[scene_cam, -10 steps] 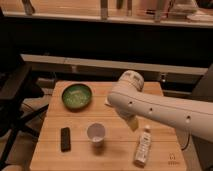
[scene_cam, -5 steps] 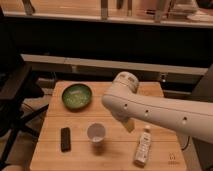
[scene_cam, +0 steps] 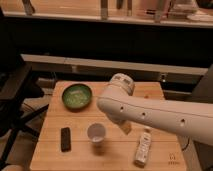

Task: Pick up the ceramic cup

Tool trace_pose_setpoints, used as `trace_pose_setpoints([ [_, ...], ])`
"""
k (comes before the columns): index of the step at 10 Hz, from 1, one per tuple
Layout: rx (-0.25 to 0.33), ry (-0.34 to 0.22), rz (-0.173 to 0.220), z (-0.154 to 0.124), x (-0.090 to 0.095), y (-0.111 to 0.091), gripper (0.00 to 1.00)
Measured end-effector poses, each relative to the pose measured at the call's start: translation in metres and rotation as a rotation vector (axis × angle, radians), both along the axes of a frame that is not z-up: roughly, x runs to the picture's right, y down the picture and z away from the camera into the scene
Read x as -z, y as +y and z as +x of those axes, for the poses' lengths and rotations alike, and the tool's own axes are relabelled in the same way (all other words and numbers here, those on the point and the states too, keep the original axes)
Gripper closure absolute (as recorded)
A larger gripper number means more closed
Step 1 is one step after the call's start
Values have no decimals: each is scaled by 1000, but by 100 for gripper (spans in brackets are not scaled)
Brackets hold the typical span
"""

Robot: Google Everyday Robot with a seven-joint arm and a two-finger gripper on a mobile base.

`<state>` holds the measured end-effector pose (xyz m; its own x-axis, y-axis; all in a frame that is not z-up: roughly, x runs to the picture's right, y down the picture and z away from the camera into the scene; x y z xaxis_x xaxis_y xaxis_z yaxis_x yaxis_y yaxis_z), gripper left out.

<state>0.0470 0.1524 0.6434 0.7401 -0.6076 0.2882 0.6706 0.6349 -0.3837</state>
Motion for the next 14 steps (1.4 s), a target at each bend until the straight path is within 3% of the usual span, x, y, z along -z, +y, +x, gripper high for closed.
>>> trace_pose_setpoints([
  [6,86,-70,-12,-12,-5,21,20],
  [14,118,-146,-23,-29,-25,52,20],
])
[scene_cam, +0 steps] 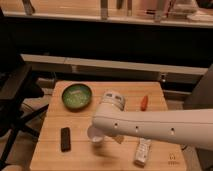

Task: Pick up the ceramic cup

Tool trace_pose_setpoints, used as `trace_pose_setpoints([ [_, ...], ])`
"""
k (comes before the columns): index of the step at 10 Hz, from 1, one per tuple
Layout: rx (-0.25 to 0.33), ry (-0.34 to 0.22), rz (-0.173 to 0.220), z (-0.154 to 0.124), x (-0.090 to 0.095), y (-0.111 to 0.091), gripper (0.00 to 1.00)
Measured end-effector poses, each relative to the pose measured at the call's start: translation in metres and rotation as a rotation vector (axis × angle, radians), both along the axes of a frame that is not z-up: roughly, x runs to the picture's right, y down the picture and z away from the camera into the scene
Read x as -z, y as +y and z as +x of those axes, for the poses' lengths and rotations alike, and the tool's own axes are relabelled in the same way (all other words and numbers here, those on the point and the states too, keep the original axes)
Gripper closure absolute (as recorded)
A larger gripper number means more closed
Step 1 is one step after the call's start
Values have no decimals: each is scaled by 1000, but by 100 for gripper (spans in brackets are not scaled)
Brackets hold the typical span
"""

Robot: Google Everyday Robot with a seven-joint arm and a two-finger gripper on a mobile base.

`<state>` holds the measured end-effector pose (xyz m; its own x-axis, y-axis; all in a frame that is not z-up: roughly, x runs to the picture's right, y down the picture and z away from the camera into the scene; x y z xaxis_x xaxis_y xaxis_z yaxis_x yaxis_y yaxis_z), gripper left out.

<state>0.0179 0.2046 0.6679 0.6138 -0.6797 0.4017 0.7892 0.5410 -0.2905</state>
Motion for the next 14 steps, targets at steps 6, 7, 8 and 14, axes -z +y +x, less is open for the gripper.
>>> trace_pose_setpoints([
  [6,21,-62,-34,-14,-16,28,20],
  [7,26,-70,-37,-17,-17,29,20],
  [8,30,-75,-40,-18,-18,31,20],
  [14,49,-118,-63,-30,-31,48,20],
])
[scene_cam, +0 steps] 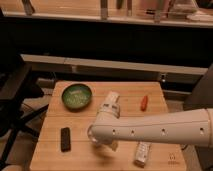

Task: Pick up the ceramic cup

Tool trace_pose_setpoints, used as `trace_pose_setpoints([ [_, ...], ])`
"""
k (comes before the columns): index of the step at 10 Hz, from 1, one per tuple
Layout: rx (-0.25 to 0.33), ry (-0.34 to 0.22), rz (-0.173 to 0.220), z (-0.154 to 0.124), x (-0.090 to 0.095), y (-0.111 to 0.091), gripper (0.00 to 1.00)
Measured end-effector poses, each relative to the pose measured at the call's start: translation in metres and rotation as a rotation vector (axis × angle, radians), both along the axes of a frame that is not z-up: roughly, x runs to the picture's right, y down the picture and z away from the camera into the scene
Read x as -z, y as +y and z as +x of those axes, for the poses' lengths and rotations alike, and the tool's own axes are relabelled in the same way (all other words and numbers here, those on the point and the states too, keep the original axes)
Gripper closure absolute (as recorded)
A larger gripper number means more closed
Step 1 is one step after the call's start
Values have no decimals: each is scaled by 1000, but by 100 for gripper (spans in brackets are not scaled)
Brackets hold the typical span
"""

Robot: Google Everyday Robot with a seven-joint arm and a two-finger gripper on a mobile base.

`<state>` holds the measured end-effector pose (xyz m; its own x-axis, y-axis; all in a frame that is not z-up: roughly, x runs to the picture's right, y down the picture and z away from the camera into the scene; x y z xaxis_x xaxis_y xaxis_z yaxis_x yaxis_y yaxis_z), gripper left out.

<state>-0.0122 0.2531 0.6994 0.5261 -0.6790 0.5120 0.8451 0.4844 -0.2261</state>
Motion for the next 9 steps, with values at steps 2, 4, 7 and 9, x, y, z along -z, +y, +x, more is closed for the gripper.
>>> trace_pose_setpoints([
  [2,1,-4,-4,-1,-4,4,20],
  [4,4,-9,-8,-6,-8,9,20],
  [7,1,-12,-12,-7,-13,16,20],
  [9,-1,-12,-16,-6,-16,20,20],
])
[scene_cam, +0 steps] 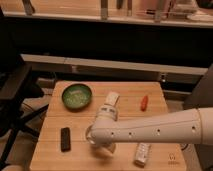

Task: Pick up the ceramic cup

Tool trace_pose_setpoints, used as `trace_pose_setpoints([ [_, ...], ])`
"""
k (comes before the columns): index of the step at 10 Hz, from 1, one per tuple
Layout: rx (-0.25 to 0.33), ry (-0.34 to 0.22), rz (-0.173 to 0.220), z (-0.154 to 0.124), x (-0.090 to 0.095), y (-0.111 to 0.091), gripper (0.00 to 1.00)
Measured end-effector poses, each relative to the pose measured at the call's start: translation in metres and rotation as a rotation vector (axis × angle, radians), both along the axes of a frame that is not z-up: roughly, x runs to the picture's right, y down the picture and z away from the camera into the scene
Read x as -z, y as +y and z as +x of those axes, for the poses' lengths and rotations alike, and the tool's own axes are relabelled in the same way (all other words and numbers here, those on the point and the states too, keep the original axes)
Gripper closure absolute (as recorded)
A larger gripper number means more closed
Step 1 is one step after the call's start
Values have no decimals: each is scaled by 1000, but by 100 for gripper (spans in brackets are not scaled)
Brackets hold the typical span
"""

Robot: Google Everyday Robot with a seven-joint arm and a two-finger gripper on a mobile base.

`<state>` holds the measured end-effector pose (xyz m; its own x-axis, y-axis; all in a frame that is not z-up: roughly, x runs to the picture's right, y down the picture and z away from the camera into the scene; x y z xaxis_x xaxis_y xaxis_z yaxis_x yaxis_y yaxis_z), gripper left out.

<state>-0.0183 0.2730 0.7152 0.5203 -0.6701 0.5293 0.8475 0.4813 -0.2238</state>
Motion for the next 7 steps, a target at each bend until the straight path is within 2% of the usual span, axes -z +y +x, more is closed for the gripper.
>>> trace_pose_setpoints([
  [6,-3,-7,-8,-2,-6,10,20],
  [7,-3,-7,-9,-2,-7,11,23],
])
